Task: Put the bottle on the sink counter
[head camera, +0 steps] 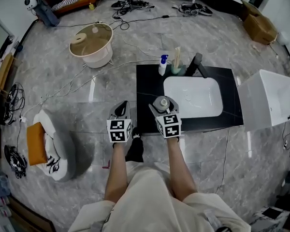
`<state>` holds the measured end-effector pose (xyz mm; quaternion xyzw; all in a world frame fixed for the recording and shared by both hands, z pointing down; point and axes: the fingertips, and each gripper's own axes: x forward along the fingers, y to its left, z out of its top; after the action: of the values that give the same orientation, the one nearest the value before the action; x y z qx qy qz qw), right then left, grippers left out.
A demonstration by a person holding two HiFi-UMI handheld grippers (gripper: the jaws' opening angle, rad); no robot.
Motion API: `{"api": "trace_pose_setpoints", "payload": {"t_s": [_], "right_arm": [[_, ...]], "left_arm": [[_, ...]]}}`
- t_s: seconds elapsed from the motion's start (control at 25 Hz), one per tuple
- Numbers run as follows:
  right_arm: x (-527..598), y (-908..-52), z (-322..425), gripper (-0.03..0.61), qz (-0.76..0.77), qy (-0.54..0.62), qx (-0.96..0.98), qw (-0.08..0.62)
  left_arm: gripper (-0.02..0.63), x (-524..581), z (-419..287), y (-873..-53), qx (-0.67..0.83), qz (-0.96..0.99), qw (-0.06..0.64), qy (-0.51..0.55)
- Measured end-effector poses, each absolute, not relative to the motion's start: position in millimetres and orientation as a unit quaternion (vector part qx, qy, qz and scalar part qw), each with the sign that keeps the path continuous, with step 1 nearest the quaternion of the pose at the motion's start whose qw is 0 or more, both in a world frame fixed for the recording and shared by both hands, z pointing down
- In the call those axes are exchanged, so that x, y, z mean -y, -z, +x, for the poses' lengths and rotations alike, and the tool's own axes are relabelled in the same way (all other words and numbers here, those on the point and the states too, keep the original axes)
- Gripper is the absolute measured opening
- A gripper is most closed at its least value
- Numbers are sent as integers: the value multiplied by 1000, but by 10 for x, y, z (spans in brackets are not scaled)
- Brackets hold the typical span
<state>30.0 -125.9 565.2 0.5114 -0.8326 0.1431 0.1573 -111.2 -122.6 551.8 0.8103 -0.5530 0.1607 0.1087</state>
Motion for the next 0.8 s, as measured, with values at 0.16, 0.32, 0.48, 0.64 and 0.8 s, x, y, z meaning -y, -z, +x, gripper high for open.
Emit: {"api": "trace_pose_setpoints", "payload": {"t_s": [0.16, 0.32, 0.48, 0.64, 0.8], "right_arm": [[1584, -5717, 219, 339, 517, -154, 826, 164], [1819, -5790, 159, 339, 526, -164, 817, 169], [2042, -5824, 155, 339, 537, -170, 808, 173], [2248, -5855, 122, 339, 546, -175, 800, 176], [2442, -5859, 72, 339, 554, -180, 796, 168]], "left_arm": [[6, 1583, -1124, -5568, 534, 821, 112, -168], [6, 1869, -1114, -5603, 514, 833, 112, -172], [6, 2123, -1064, -5607, 498, 843, 112, -172], [6, 2352, -1046, -5626, 484, 850, 113, -173], [6, 2550, -1029, -5643, 474, 855, 115, -176]]}}
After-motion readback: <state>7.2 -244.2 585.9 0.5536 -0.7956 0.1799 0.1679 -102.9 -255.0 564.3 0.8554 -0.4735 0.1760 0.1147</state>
